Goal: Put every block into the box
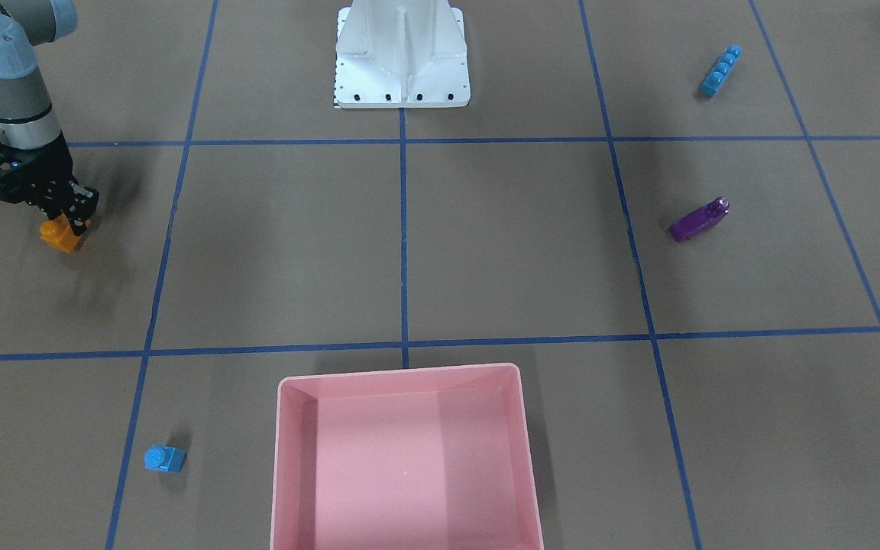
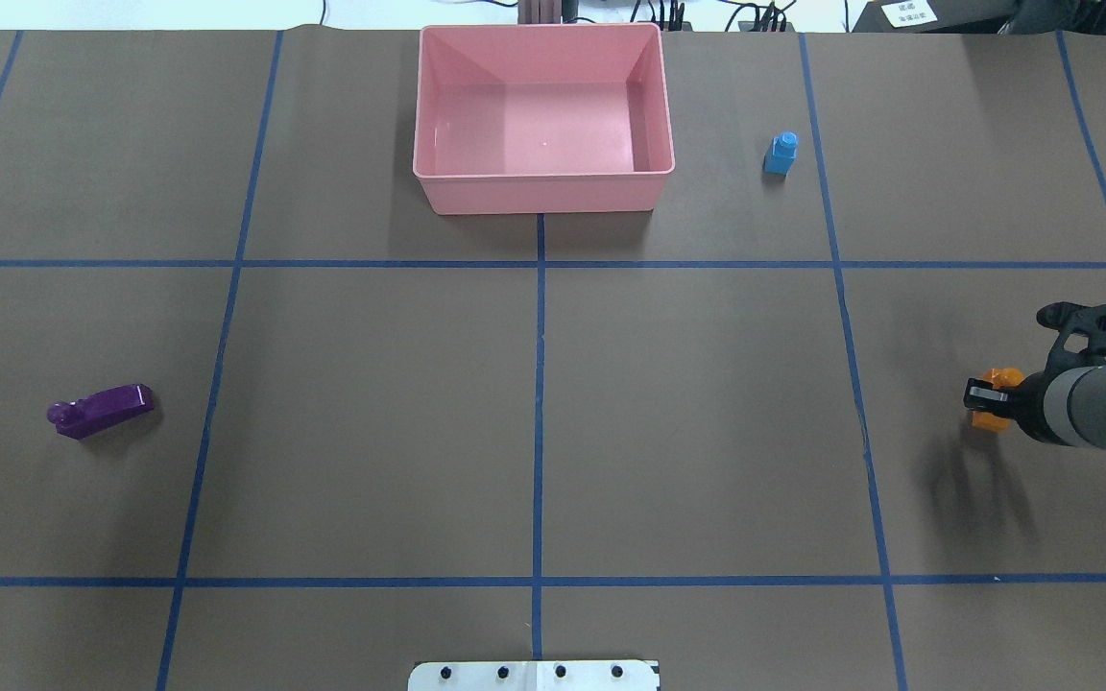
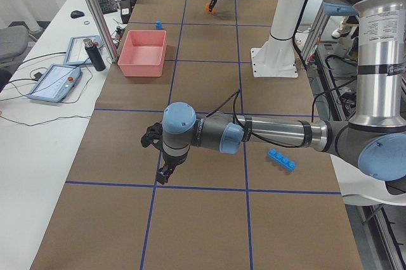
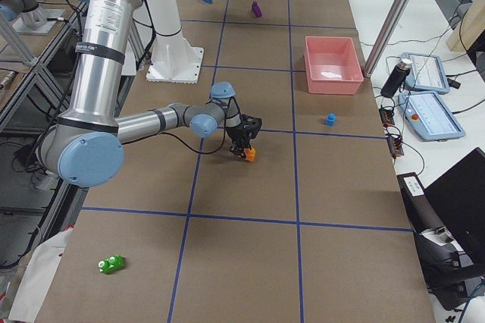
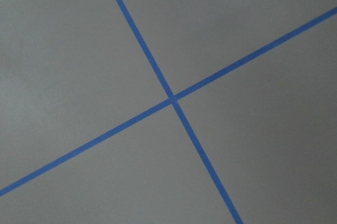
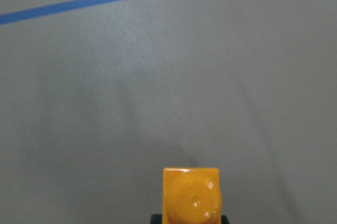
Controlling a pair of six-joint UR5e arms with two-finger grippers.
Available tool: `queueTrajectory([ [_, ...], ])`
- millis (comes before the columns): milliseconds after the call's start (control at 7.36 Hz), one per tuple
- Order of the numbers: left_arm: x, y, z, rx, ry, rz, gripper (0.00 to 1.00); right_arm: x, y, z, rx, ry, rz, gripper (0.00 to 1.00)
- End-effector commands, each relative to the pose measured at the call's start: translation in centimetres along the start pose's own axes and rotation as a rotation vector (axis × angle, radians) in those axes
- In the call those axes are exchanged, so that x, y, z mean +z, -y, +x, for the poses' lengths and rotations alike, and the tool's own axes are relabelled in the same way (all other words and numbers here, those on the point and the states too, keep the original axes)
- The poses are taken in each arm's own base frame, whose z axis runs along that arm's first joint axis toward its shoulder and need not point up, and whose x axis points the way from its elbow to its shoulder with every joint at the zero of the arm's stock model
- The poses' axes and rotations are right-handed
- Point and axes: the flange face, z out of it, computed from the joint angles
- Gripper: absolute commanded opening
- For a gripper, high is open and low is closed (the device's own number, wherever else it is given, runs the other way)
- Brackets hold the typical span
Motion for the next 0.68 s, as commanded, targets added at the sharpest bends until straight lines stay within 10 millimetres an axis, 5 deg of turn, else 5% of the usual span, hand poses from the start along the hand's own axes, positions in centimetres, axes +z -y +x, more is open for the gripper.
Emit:
queueTrajectory([
  [0, 0.0, 0.0, 0.0, 0.0, -0.001, 0.001, 1.0, -5.8, 9.1, -1.9, -0.249, 0.182, 0.013, 0.0],
  [136, 0.0, 0.0, 0.1, 0.0, -0.006, 0.002, 1.0, -7.3, 12.4, -5.5, -0.278, 0.254, 0.051, 0.0],
  [543, 0.2, 0.1, 0.3, 0.0, -0.031, 0.007, 1.0, -9.2, 22.0, -21.4, -0.301, 0.372, 0.15, 0.0],
])
